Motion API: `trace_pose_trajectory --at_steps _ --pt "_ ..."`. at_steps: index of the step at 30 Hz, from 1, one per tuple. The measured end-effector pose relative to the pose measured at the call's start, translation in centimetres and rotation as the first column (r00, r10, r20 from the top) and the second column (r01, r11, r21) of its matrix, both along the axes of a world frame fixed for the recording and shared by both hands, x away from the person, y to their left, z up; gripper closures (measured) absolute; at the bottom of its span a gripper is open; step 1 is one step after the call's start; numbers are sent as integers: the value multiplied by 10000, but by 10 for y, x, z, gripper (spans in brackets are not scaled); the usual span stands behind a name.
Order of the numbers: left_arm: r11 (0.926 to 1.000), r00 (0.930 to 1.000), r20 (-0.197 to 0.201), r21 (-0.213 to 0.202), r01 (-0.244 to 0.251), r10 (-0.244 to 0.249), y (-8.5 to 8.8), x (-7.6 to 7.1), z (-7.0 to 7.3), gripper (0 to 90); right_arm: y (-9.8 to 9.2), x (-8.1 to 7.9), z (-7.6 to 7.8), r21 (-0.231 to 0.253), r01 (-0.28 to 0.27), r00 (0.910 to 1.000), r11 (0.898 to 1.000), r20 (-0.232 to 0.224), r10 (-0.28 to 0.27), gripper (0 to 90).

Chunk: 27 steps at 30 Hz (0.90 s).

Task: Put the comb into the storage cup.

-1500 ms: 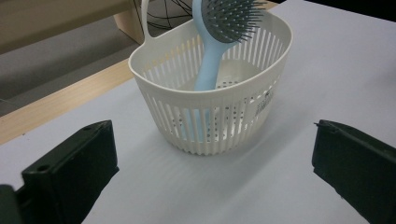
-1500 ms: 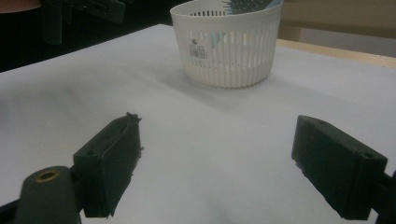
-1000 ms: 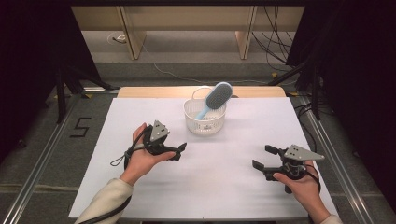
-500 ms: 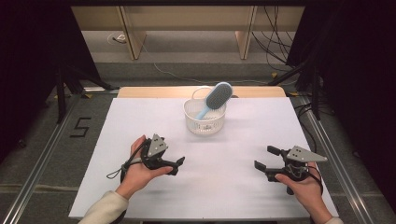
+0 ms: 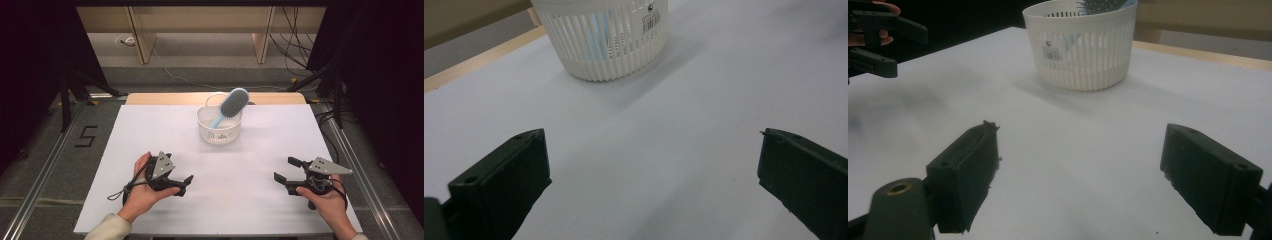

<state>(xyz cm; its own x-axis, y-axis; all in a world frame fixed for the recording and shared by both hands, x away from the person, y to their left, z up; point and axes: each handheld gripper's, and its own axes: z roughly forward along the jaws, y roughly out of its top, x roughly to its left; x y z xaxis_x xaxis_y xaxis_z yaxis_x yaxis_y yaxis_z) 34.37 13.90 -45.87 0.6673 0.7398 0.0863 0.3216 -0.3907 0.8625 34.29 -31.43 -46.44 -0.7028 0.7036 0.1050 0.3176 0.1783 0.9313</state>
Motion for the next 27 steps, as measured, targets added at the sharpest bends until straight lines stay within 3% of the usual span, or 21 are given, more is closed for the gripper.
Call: trace_pose_trajectory --at_steps 10,27 --pt "9999 9998 -142 -15 -106 106 10 -11 -7 0 1 1 -1 19 12 10000 10000 -82 -11 167" --pt "9999 9996 -252 83 -78 80 7 -3 -12 0 2 4 -2 -46 2 10000 10000 -82 -3 166"
